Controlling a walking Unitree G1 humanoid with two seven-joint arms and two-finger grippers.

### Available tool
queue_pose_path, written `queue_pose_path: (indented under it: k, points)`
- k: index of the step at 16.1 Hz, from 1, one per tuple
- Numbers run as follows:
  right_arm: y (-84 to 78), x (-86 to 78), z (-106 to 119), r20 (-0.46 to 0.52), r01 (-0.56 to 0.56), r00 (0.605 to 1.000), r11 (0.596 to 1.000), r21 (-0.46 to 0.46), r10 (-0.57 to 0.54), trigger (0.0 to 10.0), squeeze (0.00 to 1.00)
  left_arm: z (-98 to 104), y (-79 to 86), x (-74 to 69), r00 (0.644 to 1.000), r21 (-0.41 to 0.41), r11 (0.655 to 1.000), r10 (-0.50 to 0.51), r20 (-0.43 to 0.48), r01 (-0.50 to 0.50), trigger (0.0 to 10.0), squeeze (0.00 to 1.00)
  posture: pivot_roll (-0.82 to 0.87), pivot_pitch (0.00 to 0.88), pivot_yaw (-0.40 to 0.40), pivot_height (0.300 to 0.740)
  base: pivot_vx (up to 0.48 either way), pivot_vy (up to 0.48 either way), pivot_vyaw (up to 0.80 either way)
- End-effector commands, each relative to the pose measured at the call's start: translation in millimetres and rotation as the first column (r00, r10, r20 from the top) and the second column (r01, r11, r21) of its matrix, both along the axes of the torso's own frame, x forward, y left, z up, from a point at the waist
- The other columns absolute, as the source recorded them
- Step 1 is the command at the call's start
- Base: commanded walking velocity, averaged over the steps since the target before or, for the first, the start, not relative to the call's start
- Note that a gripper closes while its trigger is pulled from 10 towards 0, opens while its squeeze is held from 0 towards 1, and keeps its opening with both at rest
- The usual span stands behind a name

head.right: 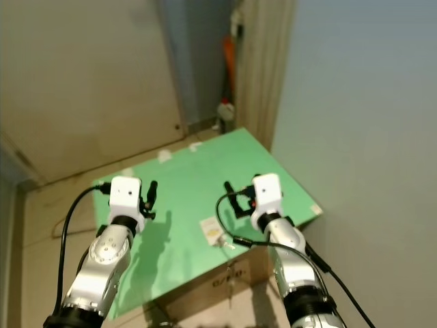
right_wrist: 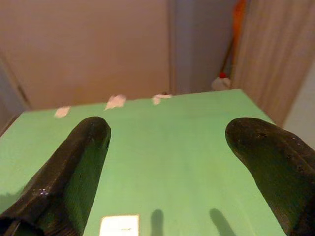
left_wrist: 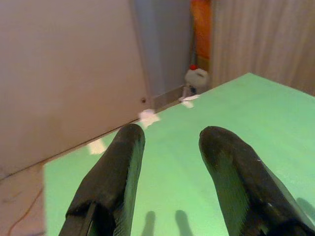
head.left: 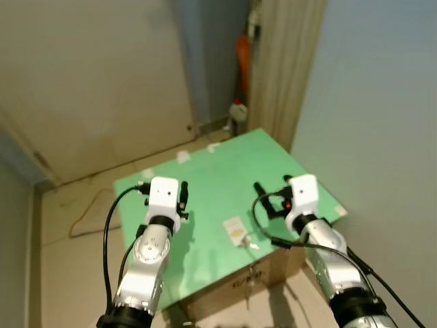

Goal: Hang keys on a hook

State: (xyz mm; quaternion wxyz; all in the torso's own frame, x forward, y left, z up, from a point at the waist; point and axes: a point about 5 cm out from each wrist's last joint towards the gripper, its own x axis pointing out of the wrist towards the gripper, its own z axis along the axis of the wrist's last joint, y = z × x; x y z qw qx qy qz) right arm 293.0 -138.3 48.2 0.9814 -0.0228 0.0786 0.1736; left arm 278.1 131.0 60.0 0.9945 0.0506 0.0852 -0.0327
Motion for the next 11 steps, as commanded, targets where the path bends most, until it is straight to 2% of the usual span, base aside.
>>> queue_pose_path:
  k: [1, 3, 6, 8, 9, 11]
  points:
    - [-4.9, -0.1, -7, -0.041, 0.004, 0.999, 1.000, -0.029, -0.005, 10.0, 0.00, 2, -0.9, 0.9, 1.000, 0.010, 1.000, -0.012, -0.003, 0.012, 10.0, 0.00, -0.17, 0.013, 0.086, 0.740, 0.000, 0.000, 0.00]
    - [-8.1, 0.2, -13, -0.077, 0.014, 0.997, 0.999, -0.050, -0.017, 10.0, 0.00, -1, -0.6, -2.0, 0.999, 0.043, 0.999, -0.030, -0.020, 0.031, 10.0, 0.00, -0.15, 0.025, 0.086, 0.740, 0.000, 0.000, 0.00]
    - [-4.4, -5.8, -24, -0.126, -0.018, 0.992, 0.997, -0.078, 0.008, 10.0, 0.00, -5, 14.8, -3.9, 0.999, 0.112, 0.994, -0.006, -0.038, 0.010, 10.0, 0.00, -0.13, 0.041, 0.092, 0.740, 0.000, 0.000, 0.00]
    - [-3.2, -7.0, -31, -0.142, -0.018, 0.990, 0.996, -0.092, 0.004, 10.0, 0.00, 6, 24.1, -16.9, 1.000, 0.111, 0.993, -0.030, 0.003, 0.030, 10.0, 0.00, -0.06, 0.068, 0.096, 0.740, 0.000, 0.000, 0.00]
    - [-2.8, -6.4, -35, -0.151, -0.010, 0.988, 0.994, -0.112, -0.007, 10.0, 0.00, 13, 28.8, -30.8, 0.998, 0.108, 0.992, -0.065, 0.028, 0.061, 10.0, 0.00, -0.03, 0.080, 0.095, 0.740, 0.000, 0.000, 0.00]
    - [-1.6, -6.4, -39, -0.153, -0.009, 0.988, 0.991, -0.132, -0.011, 10.0, 0.00, 10, 32.4, -50.6, 0.992, 0.120, 0.986, -0.123, 0.029, 0.118, 10.0, 0.00, 0.03, 0.109, 0.083, 0.740, 0.000, 0.000, 0.00]
